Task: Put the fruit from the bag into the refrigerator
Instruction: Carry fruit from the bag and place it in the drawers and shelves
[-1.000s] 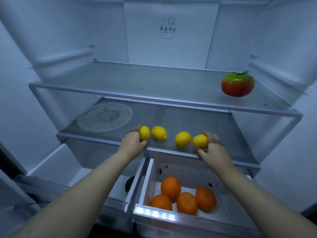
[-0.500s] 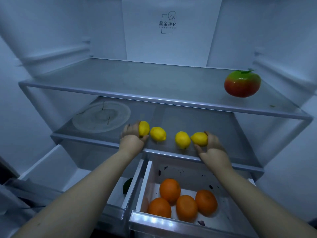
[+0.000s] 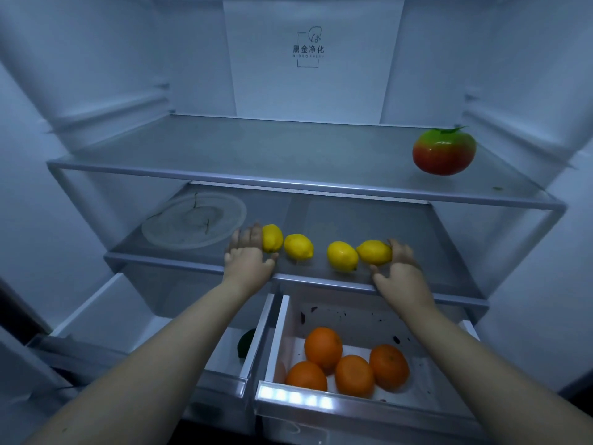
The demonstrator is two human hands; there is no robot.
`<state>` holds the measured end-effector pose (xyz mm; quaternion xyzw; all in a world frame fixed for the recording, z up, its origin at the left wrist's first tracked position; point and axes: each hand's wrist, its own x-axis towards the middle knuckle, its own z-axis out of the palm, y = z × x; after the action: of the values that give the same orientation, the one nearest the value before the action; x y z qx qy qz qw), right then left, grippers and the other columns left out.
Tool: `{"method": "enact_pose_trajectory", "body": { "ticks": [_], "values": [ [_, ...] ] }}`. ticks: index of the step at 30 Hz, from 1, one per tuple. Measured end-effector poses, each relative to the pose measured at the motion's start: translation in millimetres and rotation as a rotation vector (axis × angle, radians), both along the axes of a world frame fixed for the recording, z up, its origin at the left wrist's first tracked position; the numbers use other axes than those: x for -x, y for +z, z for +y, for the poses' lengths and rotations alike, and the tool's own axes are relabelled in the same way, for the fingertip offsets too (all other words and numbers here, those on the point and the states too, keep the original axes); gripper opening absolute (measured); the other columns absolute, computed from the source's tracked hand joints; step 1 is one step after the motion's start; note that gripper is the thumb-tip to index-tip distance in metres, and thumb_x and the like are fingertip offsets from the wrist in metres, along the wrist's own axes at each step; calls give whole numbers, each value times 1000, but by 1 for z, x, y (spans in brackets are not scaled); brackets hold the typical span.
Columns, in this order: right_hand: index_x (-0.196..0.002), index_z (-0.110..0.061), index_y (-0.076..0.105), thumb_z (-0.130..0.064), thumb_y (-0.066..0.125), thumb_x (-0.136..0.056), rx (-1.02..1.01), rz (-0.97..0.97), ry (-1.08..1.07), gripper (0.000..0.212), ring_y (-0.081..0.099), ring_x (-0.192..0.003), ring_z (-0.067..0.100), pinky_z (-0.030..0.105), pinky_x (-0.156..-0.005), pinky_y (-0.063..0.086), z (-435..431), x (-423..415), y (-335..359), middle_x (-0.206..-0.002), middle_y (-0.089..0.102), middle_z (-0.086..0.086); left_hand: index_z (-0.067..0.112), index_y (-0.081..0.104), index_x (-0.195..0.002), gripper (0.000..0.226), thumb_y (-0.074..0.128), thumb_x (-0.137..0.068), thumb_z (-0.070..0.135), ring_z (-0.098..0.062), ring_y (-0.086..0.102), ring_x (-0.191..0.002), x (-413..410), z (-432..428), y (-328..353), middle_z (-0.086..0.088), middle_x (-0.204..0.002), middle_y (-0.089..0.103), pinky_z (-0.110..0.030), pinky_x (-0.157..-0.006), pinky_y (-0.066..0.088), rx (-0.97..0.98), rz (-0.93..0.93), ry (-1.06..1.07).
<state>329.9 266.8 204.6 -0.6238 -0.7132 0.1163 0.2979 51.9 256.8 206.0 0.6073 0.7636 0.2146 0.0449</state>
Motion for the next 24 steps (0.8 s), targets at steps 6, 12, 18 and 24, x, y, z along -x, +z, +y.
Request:
{"method": "enact_pose_trajectory", "body": {
  "ticks": [6,12,18,24],
  "values": [
    [-139,-7,35,-24,60,-89,-132,-111,-13,59,43,-119,34,40,-96,39,-28,2,19,-127,46,17,16,16,-148,74,39,-91,57,-28,6,-143,-3,-35,20,-10,-155,19,-46,-112,13,-4,125,-37],
    [-137,-4,39,-19,63,-86,-250,-86,44,58,38,-127,33,41,-105,32,-70,9,25,-135,43,17,22,9,-150,73,37,-92,57,-20,-6,-145,-10,-81,34,-1,-159,4,-46,-115,3,-78,80,-135],
    [-139,-4,37,-20,62,-87,-246,-83,84,60,34,-130,33,43,-107,31,-127,26,17,-141,39,16,24,3,-150,72,33,-94,56,-17,-12,-144,-14,-136,29,2,-159,-4,-44,-115,-3,-85,72,-206],
    [-137,-2,41,-22,60,-86,-239,-86,87,58,37,-130,34,43,-106,31,-180,47,-10,-139,42,17,21,7,-151,69,29,-95,55,-19,-7,-145,-10,-184,-7,1,-159,0,-44,-116,0,-64,111,-190]
  ]
}}
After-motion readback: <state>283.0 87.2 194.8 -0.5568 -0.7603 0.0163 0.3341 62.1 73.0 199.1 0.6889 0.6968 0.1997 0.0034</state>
